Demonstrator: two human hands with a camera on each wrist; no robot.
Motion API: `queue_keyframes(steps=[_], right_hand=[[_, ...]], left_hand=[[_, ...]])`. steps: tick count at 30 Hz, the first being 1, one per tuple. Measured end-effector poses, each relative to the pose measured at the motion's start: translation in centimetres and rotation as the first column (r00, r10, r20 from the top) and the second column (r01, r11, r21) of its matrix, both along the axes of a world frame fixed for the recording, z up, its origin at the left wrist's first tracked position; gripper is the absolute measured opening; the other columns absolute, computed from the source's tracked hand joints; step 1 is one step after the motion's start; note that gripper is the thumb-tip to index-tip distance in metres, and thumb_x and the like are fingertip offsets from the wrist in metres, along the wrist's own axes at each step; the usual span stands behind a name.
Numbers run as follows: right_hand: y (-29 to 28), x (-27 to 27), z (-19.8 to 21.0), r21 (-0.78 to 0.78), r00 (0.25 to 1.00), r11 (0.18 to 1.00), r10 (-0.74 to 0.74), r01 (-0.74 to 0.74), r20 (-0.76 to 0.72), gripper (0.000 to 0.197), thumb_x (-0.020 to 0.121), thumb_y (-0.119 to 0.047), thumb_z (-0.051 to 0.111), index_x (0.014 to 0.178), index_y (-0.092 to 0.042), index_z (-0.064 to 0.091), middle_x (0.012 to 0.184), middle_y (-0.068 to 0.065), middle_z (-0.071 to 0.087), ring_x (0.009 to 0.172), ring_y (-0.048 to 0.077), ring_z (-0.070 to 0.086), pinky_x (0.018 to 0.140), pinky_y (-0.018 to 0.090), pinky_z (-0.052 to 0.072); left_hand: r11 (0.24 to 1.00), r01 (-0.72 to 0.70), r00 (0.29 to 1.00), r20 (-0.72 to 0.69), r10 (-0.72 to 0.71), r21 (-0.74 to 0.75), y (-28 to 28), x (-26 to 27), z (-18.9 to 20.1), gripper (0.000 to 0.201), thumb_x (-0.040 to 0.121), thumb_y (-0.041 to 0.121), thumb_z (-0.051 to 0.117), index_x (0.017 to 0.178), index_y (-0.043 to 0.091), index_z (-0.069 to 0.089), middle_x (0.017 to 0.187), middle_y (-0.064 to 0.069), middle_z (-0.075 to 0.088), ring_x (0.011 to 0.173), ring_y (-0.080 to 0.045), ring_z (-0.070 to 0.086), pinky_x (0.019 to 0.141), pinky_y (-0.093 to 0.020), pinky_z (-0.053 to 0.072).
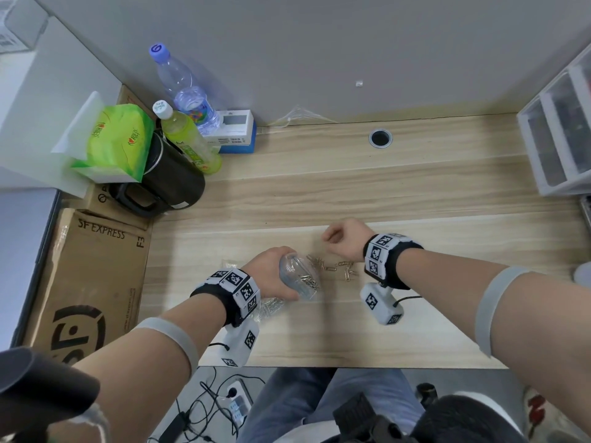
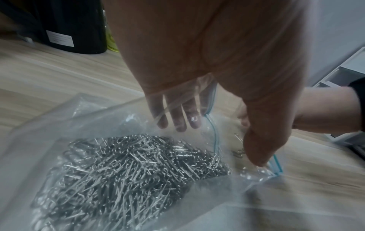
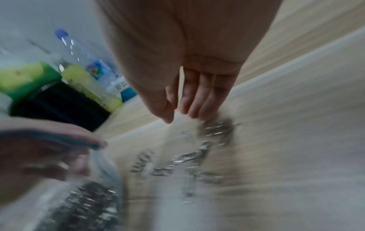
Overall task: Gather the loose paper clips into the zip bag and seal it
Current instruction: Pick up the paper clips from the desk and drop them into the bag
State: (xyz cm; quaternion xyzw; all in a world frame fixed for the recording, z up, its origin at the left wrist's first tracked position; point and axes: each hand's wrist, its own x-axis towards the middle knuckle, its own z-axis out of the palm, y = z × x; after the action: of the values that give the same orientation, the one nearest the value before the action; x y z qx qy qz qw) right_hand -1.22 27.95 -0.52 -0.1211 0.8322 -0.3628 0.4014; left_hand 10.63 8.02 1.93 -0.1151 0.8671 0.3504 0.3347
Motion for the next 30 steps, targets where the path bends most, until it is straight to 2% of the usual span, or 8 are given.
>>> queue_keyframes(steps=[1,3,6,10,14,19,27,30], right_hand=[[1.1,-0.8,-0.4,0.112,0.993,0.992,0.063,-0.052,-0.100,0.019,0.076,-0.019,0.070,0.095,-0.025,0.067,0.095,-0.003,0.069,0.091,0.019,0.068,0.084,0.031,0.056],[2.9,-1.7,-0.9,0.304,0.964,0.945,0.184,-0.120,-0.192,0.038,0.074,-0.032,0.074,0.110,-0.024,0.063,0.110,-0.001,0.060,0.101,0.020,0.062,0.092,0.033,0.052],[4.4,-1.4,-1.4,0.411,0.937,0.895,0.278,-0.173,-0.212,0.065,0.066,-0.038,0.083,0.121,-0.018,0.056,0.119,0.002,0.049,0.104,0.021,0.054,0.094,0.033,0.048],[4.3,0.3,-2.1,0.357,0.912,0.886,0.374,-0.297,-0.167,0.080,0.059,-0.027,0.089,0.128,-0.017,0.051,0.122,0.000,0.044,0.105,0.021,0.055,0.093,0.034,0.049],[3.6,1.3,-2.5,0.300,0.897,0.895,0.396,-0.330,-0.196,0.073,0.063,-0.018,0.086,0.129,-0.015,0.053,0.122,0.003,0.046,0.109,0.023,0.055,0.097,0.035,0.047],[2.8,1.7,-2.7,0.239,0.905,0.916,0.371,-0.321,-0.207,0.066,0.069,-0.019,0.083,0.128,-0.013,0.054,0.120,0.005,0.047,0.107,0.023,0.055,0.095,0.034,0.047],[3.3,2.3,-3.1,0.263,0.878,0.905,0.400,-0.334,-0.261,0.084,0.060,-0.035,0.087,0.134,-0.020,0.049,0.123,0.003,0.043,0.116,0.021,0.044,0.101,0.034,0.043],[3.2,2.6,-3.3,0.215,0.886,0.921,0.375,-0.323,-0.273,0.072,0.066,-0.030,0.084,0.130,-0.021,0.054,0.121,0.002,0.045,0.115,0.021,0.045,0.100,0.035,0.043]], left_hand=[[1.000,0.009,1.000,-0.001,-0.009,-0.009,0.0,0.0,0.0,0.094,0.062,0.030,0.089,0.143,0.020,0.041,0.132,0.007,0.047,0.121,-0.011,0.048,0.099,-0.023,0.041],[1.000,0.023,1.000,0.005,-0.023,-0.018,-0.1,0.0,0.1,0.096,0.063,0.032,0.089,0.145,0.020,0.039,0.135,0.008,0.045,0.125,-0.011,0.046,0.100,-0.024,0.040],[0.999,0.027,0.999,0.017,-0.027,-0.037,-0.1,0.0,0.2,0.100,0.061,0.036,0.088,0.146,0.023,0.038,0.141,0.005,0.046,0.128,-0.013,0.047,0.103,-0.027,0.041],[0.999,0.036,0.999,0.010,-0.035,-0.041,0.1,-0.2,0.2,0.100,0.061,0.036,0.088,0.146,0.022,0.038,0.142,0.004,0.046,0.129,-0.014,0.047,0.104,-0.028,0.041],[0.999,0.037,0.999,0.014,-0.037,-0.038,0.1,-0.1,0.1,0.099,0.062,0.035,0.088,0.146,0.021,0.038,0.142,0.003,0.046,0.129,-0.014,0.047,0.102,-0.025,0.040],[0.999,0.035,0.999,0.008,-0.034,-0.036,0.2,0.0,0.0,0.098,0.063,0.034,0.088,0.146,0.020,0.038,0.142,0.002,0.047,0.127,-0.015,0.048,0.100,-0.023,0.040],[0.999,0.019,1.000,0.006,-0.019,-0.029,0.2,0.3,0.1,0.100,0.061,0.036,0.088,0.146,0.020,0.039,0.142,0.003,0.047,0.128,-0.014,0.048,0.107,-0.031,0.042],[1.000,0.015,1.000,0.004,-0.014,-0.027,0.3,0.4,0.1,0.098,0.063,0.033,0.088,0.146,0.019,0.038,0.141,0.003,0.048,0.128,-0.014,0.048,0.106,-0.028,0.041]])
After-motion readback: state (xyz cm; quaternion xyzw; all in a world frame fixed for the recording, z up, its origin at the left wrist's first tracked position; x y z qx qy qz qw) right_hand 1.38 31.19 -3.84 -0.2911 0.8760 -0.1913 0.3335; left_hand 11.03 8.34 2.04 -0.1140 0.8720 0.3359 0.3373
